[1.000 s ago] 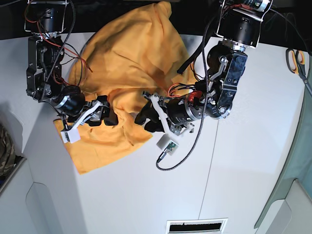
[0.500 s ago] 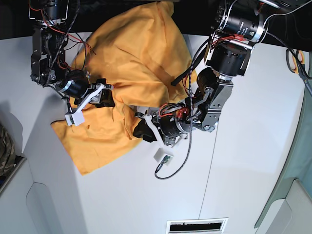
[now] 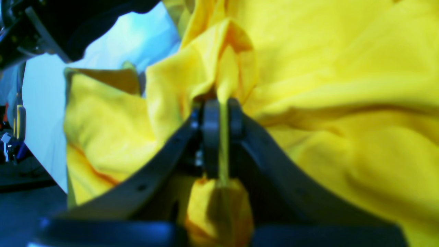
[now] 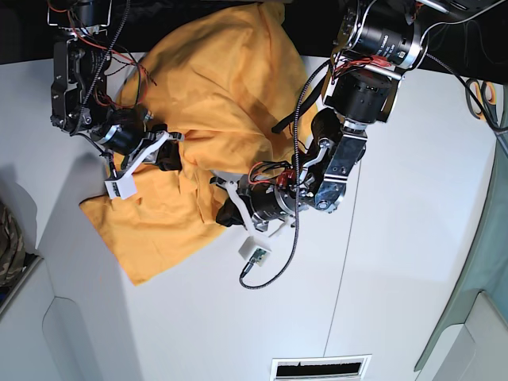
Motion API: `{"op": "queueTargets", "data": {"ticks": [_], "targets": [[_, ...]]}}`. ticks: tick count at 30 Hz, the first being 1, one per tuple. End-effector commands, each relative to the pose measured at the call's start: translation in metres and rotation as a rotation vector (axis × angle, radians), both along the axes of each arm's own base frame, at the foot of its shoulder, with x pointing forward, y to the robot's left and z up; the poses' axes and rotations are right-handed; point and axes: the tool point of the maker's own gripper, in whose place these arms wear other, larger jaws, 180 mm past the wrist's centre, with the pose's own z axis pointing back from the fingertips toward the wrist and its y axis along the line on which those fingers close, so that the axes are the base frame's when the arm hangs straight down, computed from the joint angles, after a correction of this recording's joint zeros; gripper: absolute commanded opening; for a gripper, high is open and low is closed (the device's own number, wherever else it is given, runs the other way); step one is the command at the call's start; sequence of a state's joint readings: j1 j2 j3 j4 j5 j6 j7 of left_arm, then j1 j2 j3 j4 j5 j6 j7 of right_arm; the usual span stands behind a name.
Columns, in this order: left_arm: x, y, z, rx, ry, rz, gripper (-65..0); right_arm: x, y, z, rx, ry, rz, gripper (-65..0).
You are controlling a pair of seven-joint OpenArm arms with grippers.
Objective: Layout the t-shirt on the table in an organized manner, then fold the t-shirt properly
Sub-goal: 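Lift the shirt fabric with the left gripper and release it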
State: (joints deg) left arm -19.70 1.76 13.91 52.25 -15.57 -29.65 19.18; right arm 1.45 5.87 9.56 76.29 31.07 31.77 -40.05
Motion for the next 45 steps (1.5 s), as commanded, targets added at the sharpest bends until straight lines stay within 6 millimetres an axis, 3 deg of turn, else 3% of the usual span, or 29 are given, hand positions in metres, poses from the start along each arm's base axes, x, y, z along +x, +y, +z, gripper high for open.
{"op": "queueTargets", "data": {"ticks": [1,6,10,11,14,15,16,21,25,37,38,41,45], "targets": [[0.012,-0.009,0.023,-0.046,-0.058,-0.024,-65.0,0.012,-0.001,0.014,0.013,-0.056,-0.005,-65.0],[0.009,-0.007,0.021,-0.039,-0.052,-0.048,-65.0,0.013,-0.006,0.014,0.004,-0.063,-0.009,-65.0],[0.003,-0.016,0.035,-0.088,-0.085,-0.151,-65.0,0.013,-0.007,0.014,0.002,-0.065,-0.012,-65.0],[0.006,-0.016,0.038,-0.086,-0.092,-0.152,-62.0,0.013,-0.007,0.014,0.002,-0.065,-0.012,-65.0],[0.015,-0.016,0.047,-0.083,-0.115,-0.154,-36.7,0.013,-0.007,0.014,0.002,-0.065,-0.012,-65.0],[0.017,-0.017,0.050,-0.078,-0.124,-0.158,-31.6,0.013,-0.007,0.014,0.002,-0.065,-0.012,-65.0],[0.017,-0.019,0.050,-0.060,-0.137,-0.173,-30.5,0.013,-0.007,0.014,0.002,-0.065,-0.012,-65.0],[0.006,-0.038,0.033,0.142,-0.255,-0.296,-30.6,0.013,-0.006,0.014,0.004,-0.065,-0.012,-65.0],[0.014,-0.041,0.026,0.290,-0.360,-0.259,-30.6,0.012,-0.005,0.013,0.004,-0.060,-0.009,-65.0],[0.019,-0.041,0.026,0.351,-0.400,-0.244,-30.8,0.011,-0.004,0.013,0.006,-0.055,-0.007,-65.0],[0.019,-0.040,0.025,0.359,-0.403,-0.252,-32.4,0.011,-0.004,0.013,0.006,-0.055,-0.007,-65.0],[0.017,-0.038,0.019,0.371,-0.390,-0.255,-46.8,0.011,-0.004,0.013,0.005,-0.055,-0.006,-65.0],[0.007,-0.038,0.004,0.353,-0.352,-0.294,-53.9,0.010,-0.004,0.012,0.005,-0.052,-0.005,-65.0]]}}
